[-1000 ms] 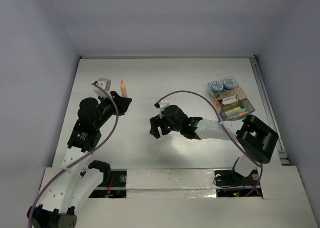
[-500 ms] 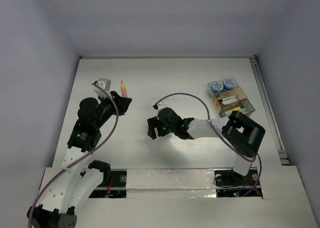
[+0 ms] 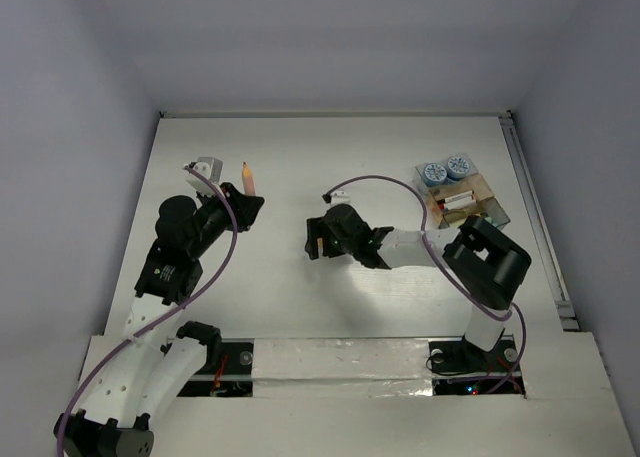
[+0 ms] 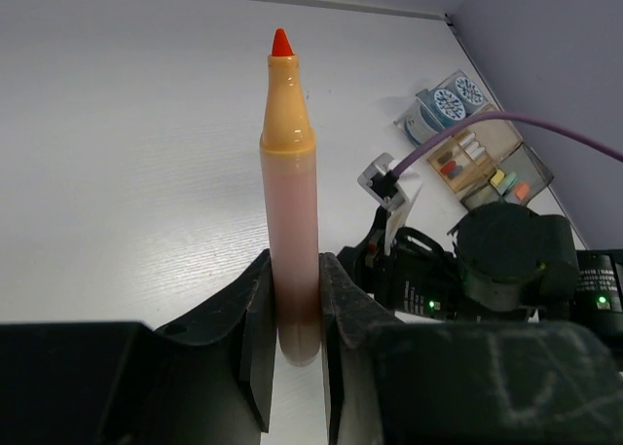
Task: Sort the stationery into containers
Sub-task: Move the pen cap to the center of the board, then close the pen cap on the pen.
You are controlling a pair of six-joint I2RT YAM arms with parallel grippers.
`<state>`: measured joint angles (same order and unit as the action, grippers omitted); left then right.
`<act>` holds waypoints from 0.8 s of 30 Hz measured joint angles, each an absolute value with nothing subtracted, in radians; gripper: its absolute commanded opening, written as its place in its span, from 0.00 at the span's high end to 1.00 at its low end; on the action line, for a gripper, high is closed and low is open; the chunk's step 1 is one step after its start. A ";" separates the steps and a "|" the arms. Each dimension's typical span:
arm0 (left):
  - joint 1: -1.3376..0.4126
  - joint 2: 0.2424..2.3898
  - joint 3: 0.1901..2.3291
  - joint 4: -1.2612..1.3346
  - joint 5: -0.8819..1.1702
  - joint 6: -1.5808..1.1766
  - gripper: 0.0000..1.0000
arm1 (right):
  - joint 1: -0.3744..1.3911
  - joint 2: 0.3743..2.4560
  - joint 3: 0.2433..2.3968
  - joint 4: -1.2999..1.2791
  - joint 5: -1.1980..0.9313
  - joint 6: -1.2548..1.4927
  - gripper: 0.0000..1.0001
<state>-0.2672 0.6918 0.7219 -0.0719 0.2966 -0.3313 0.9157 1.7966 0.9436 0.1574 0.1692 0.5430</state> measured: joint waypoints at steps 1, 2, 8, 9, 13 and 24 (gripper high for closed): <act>-0.267 0.692 0.722 -0.072 0.297 -0.331 1.00 | 0.904 1.802 0.949 0.160 0.169 0.544 0.18; -0.267 0.692 0.722 -0.072 0.298 -0.331 1.00 | 0.892 1.810 0.958 0.164 0.168 0.543 0.18; -0.267 0.692 0.722 -0.072 0.299 -0.331 1.00 | 0.862 1.860 1.021 0.167 0.157 0.537 0.19; -0.267 0.692 0.722 -0.072 0.299 -0.331 1.00 | 0.862 1.861 1.024 0.163 0.154 0.535 0.23; -0.267 0.692 0.722 -0.072 0.300 -0.331 1.00 | 0.863 1.861 1.037 0.122 0.150 0.530 0.29; -0.267 0.692 0.722 -0.072 0.310 -0.331 1.00 | 0.863 1.813 1.030 -0.002 0.179 0.550 0.16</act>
<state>-0.2672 0.6918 0.7219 -0.0719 0.3096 -0.3313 0.8635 1.8133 1.0302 -0.0021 0.1787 0.5503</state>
